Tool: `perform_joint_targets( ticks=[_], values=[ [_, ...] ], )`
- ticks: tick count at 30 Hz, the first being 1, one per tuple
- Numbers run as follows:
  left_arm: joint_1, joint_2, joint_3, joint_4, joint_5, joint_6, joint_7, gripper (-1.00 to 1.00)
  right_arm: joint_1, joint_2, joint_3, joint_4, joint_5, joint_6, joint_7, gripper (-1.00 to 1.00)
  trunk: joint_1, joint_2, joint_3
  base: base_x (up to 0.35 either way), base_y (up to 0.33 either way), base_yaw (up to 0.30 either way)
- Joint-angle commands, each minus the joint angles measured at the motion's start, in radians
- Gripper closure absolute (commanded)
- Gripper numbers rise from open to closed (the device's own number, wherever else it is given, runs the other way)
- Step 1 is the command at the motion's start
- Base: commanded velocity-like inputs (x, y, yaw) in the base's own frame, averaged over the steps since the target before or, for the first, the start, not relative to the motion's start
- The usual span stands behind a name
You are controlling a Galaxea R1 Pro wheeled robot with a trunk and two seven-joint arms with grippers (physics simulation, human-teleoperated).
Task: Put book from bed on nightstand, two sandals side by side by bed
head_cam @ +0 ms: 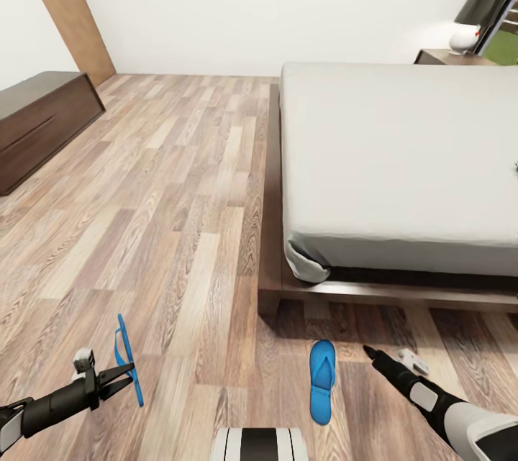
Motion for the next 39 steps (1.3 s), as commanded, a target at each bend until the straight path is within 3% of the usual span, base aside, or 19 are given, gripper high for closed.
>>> perform_joint_targets(
  ticks=[1,5,15,27,39],
  values=[
    [0.000,0.000,0.006,0.000,-0.008,0.010,0.003,1.00,-0.001,-0.009,0.009,0.006,-0.006,0.015,0.031,-1.00,-0.001,0.000,0.003,0.000,0.000,0.000],
    [0.000,0.000,0.006,0.000,-0.008,0.011,0.023,1.00,-0.001,-0.023,0.010,0.007,-0.004,0.040,0.064,-1.00,-0.002,0.001,0.019,0.000,0.000,0.000],
    [0.000,0.000,0.006,0.000,-0.008,0.012,0.052,1.00,-0.001,-0.030,0.009,0.006,-0.006,0.134,0.081,-1.00,-0.007,0.003,0.057,0.000,0.000,0.000],
    [0.000,-0.001,0.006,0.000,-0.008,0.012,0.057,1.00,-0.001,-0.030,0.011,0.007,-0.002,0.155,0.076,-1.00,-0.012,0.006,0.104,0.000,0.000,0.000],
    [0.000,-0.002,0.006,0.000,-0.008,0.012,0.103,1.00,-0.001,-0.030,0.011,0.009,-0.002,0.158,0.073,-1.00,-0.018,0.009,0.150,0.000,0.000,0.000]
  ],
)
